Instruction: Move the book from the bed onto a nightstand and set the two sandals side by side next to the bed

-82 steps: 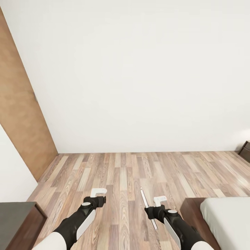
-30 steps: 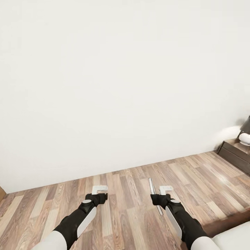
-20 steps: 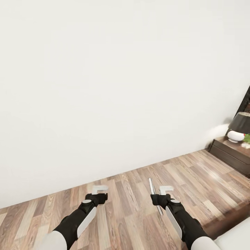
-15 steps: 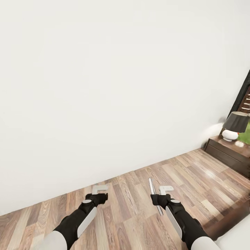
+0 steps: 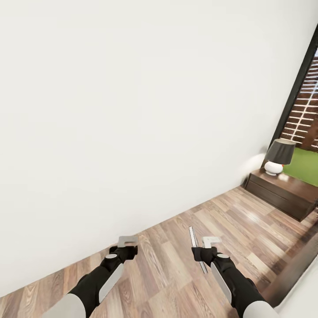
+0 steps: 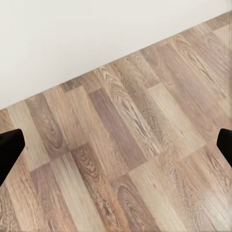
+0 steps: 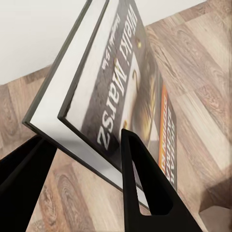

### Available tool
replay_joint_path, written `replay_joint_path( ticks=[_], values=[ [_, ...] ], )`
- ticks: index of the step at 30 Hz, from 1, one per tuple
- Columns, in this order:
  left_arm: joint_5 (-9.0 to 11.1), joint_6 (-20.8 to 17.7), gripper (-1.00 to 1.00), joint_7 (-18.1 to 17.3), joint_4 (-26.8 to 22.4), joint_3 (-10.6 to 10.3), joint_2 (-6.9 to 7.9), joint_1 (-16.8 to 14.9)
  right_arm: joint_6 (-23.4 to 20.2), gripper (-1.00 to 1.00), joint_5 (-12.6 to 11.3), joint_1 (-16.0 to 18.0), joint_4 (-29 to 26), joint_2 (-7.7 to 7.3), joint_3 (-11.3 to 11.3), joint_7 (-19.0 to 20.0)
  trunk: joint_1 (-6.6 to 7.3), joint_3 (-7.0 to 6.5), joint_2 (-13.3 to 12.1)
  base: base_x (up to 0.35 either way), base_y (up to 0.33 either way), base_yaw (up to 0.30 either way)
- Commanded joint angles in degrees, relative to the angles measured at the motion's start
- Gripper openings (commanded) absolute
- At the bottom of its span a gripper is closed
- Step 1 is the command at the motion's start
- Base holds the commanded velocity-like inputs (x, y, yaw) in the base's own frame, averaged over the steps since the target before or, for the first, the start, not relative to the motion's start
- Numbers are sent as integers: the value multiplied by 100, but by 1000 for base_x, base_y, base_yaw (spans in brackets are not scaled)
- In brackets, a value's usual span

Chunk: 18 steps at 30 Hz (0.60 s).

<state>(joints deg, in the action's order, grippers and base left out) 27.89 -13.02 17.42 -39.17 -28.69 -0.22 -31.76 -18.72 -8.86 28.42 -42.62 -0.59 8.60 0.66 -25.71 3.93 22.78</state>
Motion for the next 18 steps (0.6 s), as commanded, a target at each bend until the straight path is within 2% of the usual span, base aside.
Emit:
replay_joint_path(
  ticks=[1, 18],
  values=[
    [50, -17, 100, 51, -11, -29, 5, -6, -26, -100, -55, 6, -10, -7, 22, -13, -7, 20, 13, 336, 1, -193],
    [41, -17, 100, 51, -6, -37, 5, -6, -26, -100, -55, 6, -10, -9, 25, -13, -7, 111, 13, 336, 0, -225]
  ],
)
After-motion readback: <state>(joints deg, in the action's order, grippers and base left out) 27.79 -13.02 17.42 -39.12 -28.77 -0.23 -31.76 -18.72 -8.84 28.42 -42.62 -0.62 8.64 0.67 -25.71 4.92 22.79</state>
